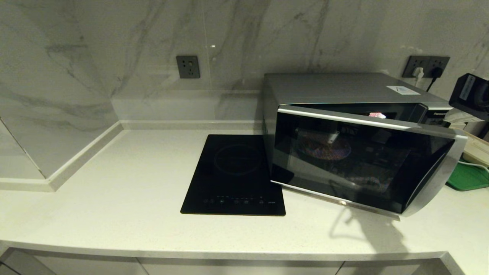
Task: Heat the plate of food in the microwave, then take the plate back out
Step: Open the microwave oven
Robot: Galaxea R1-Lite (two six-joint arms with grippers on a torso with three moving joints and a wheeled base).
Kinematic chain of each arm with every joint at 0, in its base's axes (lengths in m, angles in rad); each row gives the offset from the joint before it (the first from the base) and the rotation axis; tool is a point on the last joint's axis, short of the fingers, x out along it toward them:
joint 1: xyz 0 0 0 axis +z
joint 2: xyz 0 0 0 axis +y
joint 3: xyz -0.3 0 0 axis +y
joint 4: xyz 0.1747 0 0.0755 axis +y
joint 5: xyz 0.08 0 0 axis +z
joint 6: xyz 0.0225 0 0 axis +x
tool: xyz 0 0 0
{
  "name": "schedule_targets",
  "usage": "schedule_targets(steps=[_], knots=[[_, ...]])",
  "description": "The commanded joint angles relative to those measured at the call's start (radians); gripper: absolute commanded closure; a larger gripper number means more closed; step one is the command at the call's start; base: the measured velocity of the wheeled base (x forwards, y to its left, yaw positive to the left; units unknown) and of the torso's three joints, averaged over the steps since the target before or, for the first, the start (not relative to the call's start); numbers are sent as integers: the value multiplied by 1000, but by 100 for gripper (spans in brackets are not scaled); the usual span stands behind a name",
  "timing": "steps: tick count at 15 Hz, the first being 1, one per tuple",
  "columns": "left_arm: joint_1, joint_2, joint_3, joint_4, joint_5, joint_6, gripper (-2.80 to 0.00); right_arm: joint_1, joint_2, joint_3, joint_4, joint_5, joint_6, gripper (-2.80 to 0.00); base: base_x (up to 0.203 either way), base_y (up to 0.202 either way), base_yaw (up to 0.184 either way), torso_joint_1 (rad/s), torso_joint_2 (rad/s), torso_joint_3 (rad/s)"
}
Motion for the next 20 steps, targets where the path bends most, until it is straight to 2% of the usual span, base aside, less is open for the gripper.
schedule_targets(steps=[1, 4, 7, 12, 17, 20], knots=[[0, 0, 0, 0, 0, -1, 0, -30, 67, -11, -85, 2, -5, 0, 0, 0, 0, 0, 0, 0], [0, 0, 0, 0, 0, -1, 0, -56, 154, -84, -133, 69, -5, 0, 0, 0, 0, 0, 0, 0], [0, 0, 0, 0, 0, -1, 0, -80, 205, -112, -134, 84, -4, 0, 0, 0, 0, 0, 0, 0], [0, 0, 0, 0, 0, -1, 0, -97, 218, -97, -112, 106, -4, 0, 0, 0, 0, 0, 0, 0], [0, 0, 0, 0, 0, -1, 0, -97, 163, -79, -26, 199, -13, 0, 0, 0, 0, 0, 0, 0], [0, 0, 0, 0, 0, -1, 0, -94, 85, 4, -24, 241, -78, 0, 0, 0, 0, 0, 0, 0]])
